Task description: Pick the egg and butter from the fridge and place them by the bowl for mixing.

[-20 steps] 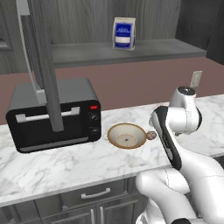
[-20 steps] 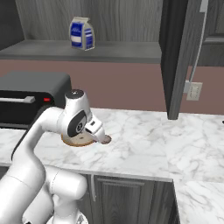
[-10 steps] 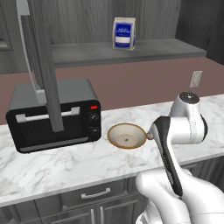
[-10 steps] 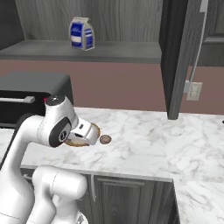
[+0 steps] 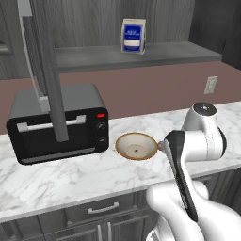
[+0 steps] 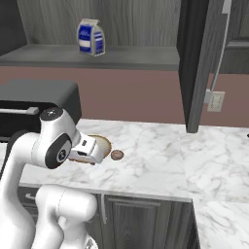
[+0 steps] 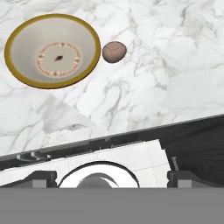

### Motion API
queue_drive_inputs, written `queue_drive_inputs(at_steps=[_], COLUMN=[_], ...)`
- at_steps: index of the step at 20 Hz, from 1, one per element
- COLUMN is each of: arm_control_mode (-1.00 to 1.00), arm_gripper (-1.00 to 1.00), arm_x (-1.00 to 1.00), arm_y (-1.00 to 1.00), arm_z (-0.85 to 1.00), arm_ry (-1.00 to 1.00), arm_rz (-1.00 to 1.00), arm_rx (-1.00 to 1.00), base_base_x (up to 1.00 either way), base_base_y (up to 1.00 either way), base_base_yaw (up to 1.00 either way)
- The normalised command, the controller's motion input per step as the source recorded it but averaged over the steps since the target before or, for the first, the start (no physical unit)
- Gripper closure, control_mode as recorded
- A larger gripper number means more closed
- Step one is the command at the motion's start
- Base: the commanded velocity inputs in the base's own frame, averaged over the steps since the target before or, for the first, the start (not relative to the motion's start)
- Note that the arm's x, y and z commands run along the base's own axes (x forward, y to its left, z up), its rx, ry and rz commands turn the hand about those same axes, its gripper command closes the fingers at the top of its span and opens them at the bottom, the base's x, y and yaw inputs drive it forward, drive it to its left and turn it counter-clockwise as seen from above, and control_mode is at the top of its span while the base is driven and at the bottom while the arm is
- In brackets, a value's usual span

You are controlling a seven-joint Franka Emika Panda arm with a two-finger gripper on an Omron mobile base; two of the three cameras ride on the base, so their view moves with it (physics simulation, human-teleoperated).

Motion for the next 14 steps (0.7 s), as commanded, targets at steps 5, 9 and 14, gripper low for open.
queue_drive_inputs(at_steps=[5, 9, 14], arm_control_mode=[-1.0, 1.0, 1.0], arm_gripper=[-1.0, -1.0, -1.0], arm_x=[0.0, -0.04, 0.0], arm_y=[0.0, 0.0, 0.0], arm_z=[0.0, 0.0, 0.0], arm_ry=[0.0, 0.0, 0.0], arm_rz=[0.0, 0.0, 0.0], arm_rx=[0.0, 0.0, 0.0], base_base_x=[0.0, -0.09, -0.53], base_base_y=[0.0, 0.0, 0.0], base_base_yaw=[0.0, 0.0, 0.01])
